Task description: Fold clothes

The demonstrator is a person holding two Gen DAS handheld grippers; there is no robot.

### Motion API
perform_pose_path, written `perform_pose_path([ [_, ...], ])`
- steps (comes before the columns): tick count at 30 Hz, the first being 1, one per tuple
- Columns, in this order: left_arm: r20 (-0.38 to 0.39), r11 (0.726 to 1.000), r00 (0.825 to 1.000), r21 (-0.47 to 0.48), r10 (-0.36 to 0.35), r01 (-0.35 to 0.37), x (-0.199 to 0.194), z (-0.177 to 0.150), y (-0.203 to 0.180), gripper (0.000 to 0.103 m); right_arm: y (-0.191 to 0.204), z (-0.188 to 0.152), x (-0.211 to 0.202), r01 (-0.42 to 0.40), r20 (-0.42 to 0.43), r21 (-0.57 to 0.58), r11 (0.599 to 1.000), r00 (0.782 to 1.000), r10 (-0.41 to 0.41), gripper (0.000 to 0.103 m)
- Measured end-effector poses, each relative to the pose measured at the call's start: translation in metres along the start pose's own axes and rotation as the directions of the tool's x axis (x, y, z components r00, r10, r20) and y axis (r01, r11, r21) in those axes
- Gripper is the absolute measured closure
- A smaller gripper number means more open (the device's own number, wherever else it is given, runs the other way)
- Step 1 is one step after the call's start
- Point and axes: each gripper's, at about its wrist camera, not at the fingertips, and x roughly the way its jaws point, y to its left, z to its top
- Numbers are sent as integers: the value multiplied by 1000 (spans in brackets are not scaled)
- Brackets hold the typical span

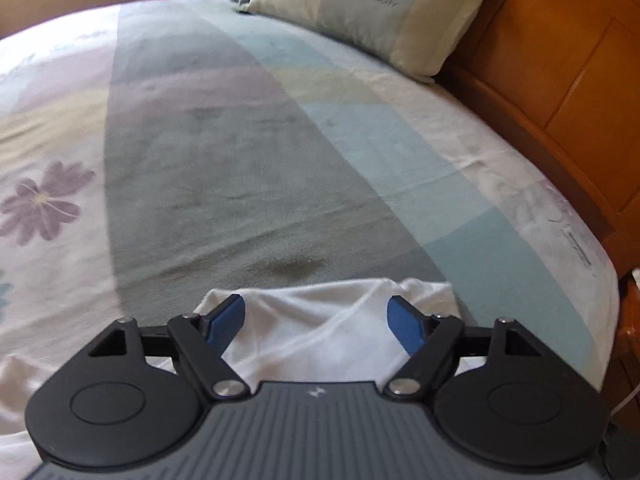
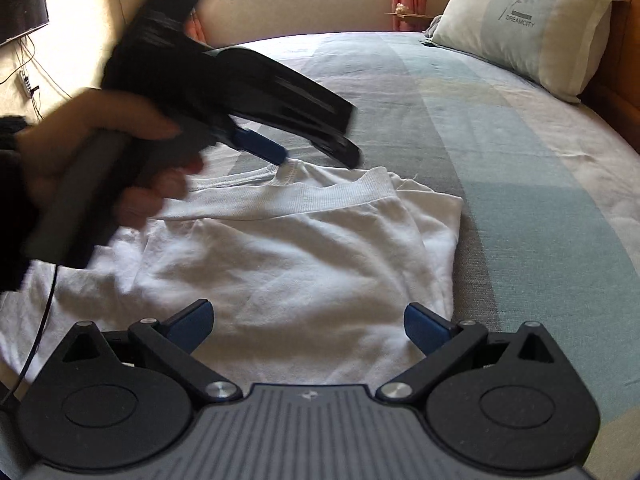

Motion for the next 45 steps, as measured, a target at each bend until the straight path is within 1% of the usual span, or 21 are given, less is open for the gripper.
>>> perform_pose_path([
  [4,-2,1000,1000,15,26,-26,-51,-17,15,24,1,3,-10,-8,56,-16,1000,998,9,0],
  [7,-12,998,998,18,67,-67,-88,-33,31,21,-7,19,-9,-18,113,-18,1000,993,20,0],
  [9,-9,994,994,7,111,-111,-110,-45,41,21,-18,35,4,-17,128,14,1000,992,16,0],
  [11,6,990,990,-27,139,-139,-130,-57,53,21,-29,51,26,-48,107,50,998,993,42,0],
  [13,20,984,988,-85,156,-154,-148,-69,66,21,-36,62,54,-70,52,73,995,996,66,0],
  [14,24,981,987,-112,161,-158,-157,-75,74,20,-40,66,70,-72,8,84,994,997,72,0],
  [16,32,973,983,-152,180,-173,-170,-87,88,20,-42,68,89,-15,-16,82,997,1000,16,0],
  [18,34,963,978,-189,204,-195,-181,-99,105,20,-37,68,83,14,-17,76,997,1000,-12,0],
  [21,26,943,974,-259,225,-211,-189,-119,132,20,-23,60,56,13,6,87,996,1000,-14,0],
  [24,14,916,976,-349,216,-198,-189,-139,154,20,-6,43,28,-20,44,90,996,999,16,0],
  [26,16,911,978,-367,210,-190,-190,-146,161,20,4,30,17,-31,36,87,996,999,28,0],
  [31,21,895,981,-412,195,-169,-192,-165,177,19,27,13,6,-8,-20,36,999,1000,9,0],
  [34,24,885,982,-438,186,-157,-193,-176,187,21,34,12,4,18,-32,23,1000,999,-18,0],
  [36,26,878,983,-456,180,-148,-194,-184,194,20,39,14,2,17,-25,24,1000,1000,-16,0],
  [37,35,873,985,-470,168,-132,-195,-186,198,20,42,15,2,12,-26,22,1000,1000,-11,0],
  [39,66,857,990,-509,127,-76,-201,-189,209,20,48,17,5,-2,-30,15,1000,1000,2,0],
  [42,110,828,992,-561,68,6,-206,-192,225,20,61,19,10,-16,-46,-7,1000,999,15,0],
  [45,105,800,994,-597,8,57,-198,-194,230,20,74,20,9,-36,-49,-41,998,998,34,0],
])
